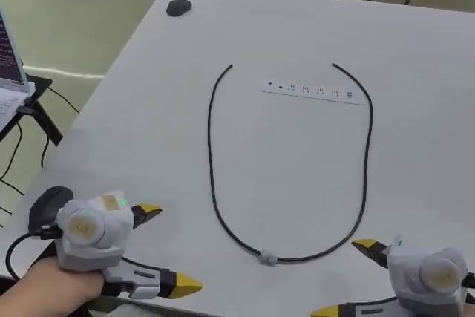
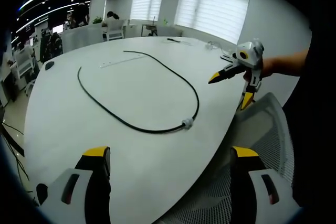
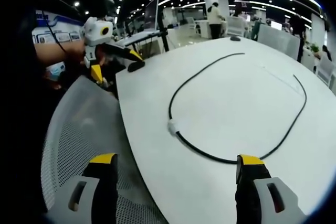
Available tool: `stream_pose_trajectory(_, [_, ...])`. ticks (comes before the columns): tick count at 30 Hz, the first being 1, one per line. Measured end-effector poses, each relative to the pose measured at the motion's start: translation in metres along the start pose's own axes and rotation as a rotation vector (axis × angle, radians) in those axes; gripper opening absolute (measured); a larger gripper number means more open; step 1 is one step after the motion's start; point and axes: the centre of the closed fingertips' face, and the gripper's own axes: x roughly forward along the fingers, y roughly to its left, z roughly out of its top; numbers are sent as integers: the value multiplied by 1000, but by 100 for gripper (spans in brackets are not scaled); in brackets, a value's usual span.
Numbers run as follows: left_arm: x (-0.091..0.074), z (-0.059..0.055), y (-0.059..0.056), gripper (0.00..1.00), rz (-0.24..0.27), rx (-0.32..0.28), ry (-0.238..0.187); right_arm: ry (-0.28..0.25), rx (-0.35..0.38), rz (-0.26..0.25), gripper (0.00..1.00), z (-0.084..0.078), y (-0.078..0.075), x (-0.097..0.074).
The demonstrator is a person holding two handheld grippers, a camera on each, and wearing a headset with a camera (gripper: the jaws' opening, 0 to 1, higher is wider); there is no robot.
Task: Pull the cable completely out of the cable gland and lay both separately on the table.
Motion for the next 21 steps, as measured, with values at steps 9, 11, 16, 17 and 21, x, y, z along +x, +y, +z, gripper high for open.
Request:
stream_pose_trajectory(9, [4,-19,-1,93,6,-20,26,7,-45,5,81,19,0,21])
stream_pose_trajectory(11, [5,-19,-2,93,4,-20,27,13,-63,11,79,23,2,27])
stream_pose_trajectory(16, [6,-16,-1,93,0,-24,14,35,-101,36,75,31,7,45])
stream_pose_trajectory(17, [7,-16,-1,93,-4,-18,15,37,-102,37,74,32,7,47])
stream_pose_trajectory(21, [9,-17,4,93,-5,-3,34,68,-135,57,72,32,9,61])
